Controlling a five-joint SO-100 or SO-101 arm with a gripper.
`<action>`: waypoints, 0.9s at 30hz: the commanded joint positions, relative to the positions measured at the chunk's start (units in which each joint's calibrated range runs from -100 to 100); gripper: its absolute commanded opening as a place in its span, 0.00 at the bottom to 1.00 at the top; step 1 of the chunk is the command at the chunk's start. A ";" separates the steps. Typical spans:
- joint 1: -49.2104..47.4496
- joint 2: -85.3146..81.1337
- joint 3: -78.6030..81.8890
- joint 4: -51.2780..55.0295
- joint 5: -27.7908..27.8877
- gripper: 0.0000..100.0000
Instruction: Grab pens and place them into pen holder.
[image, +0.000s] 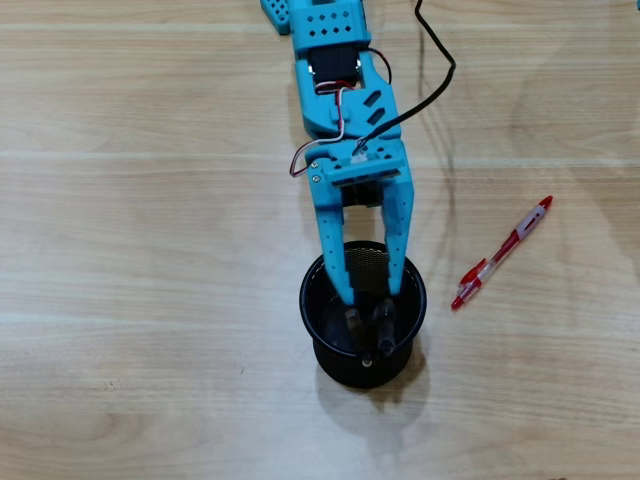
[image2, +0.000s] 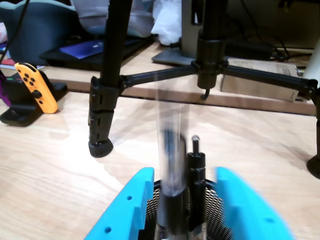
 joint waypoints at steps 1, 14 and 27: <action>0.15 -1.15 -0.53 -0.27 0.29 0.17; -4.42 -19.16 -8.14 39.10 11.92 0.04; -17.86 -21.20 -17.73 57.41 26.73 0.03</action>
